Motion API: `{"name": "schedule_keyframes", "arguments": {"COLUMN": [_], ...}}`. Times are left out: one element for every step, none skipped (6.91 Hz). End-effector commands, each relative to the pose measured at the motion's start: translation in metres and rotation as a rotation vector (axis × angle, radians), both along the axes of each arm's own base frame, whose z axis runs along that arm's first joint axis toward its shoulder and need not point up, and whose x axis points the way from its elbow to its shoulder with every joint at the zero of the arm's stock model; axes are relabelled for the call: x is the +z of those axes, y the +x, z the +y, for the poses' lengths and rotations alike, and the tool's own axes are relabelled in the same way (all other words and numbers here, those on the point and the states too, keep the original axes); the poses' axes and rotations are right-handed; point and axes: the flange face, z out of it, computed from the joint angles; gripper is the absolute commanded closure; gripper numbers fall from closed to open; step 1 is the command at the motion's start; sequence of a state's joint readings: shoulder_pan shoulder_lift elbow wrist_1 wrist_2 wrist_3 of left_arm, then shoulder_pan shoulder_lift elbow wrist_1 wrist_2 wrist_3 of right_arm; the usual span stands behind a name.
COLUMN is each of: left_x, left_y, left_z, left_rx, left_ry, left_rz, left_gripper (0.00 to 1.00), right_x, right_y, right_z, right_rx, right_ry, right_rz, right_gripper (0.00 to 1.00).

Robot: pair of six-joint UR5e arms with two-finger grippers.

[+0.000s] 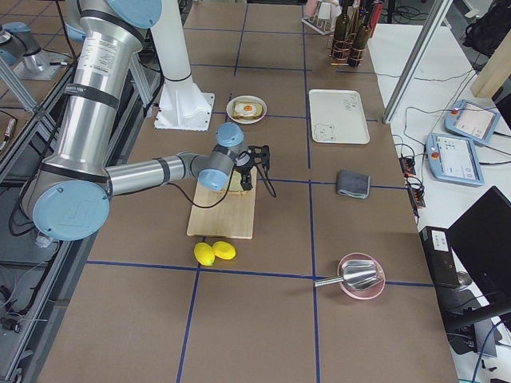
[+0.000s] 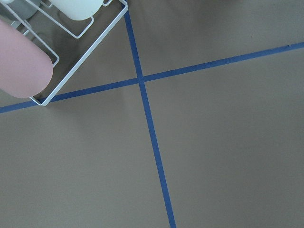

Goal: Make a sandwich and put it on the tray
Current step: 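Move the right gripper down to grasp the bread slice on the cutting board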

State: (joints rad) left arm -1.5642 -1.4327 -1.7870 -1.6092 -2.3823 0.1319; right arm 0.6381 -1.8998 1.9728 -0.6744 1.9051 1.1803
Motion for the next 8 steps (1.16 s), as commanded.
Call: {"name": "schedule_keyframes", "arguments": {"left_x": [0.000, -0.001, -0.002, -0.003, -0.004, -0.004, -0.004, -0.003], "left_y": [0.000, 0.000, 0.000, 0.000, 0.000, 0.000, 0.000, 0.000], "left_z": [0.000, 0.000, 0.000, 0.000, 0.000, 0.000, -0.001, -0.001], "left_rx": [0.000, 0.000, 0.000, 0.000, 0.000, 0.000, 0.000, 0.000], "left_ry": [0.000, 0.002, 0.005, 0.006, 0.008, 0.008, 0.009, 0.006], "left_rz": [0.000, 0.000, 0.000, 0.000, 0.000, 0.000, 0.000, 0.000], "left_gripper": [0.00, 0.00, 0.00, 0.00, 0.00, 0.00, 0.00, 0.00], "right_x": [0.017, 0.020, 0.023, 0.029, 0.035, 0.035, 0.035, 0.033], "right_y": [-0.020, -0.018, -0.016, -0.011, -0.006, -0.008, -0.011, -0.015], "right_z": [0.026, 0.027, 0.028, 0.031, 0.034, 0.035, 0.037, 0.039], "right_rx": [0.011, 0.011, 0.010, 0.010, 0.010, 0.006, -0.002, -0.011], "right_ry": [-0.008, -0.010, -0.014, -0.020, -0.028, -0.028, -0.029, -0.027], "right_rz": [0.011, 0.019, 0.023, 0.039, 0.052, 0.051, 0.050, 0.047], "right_gripper": [0.38, 0.40, 0.39, 0.39, 0.39, 0.41, 0.43, 0.44]}}
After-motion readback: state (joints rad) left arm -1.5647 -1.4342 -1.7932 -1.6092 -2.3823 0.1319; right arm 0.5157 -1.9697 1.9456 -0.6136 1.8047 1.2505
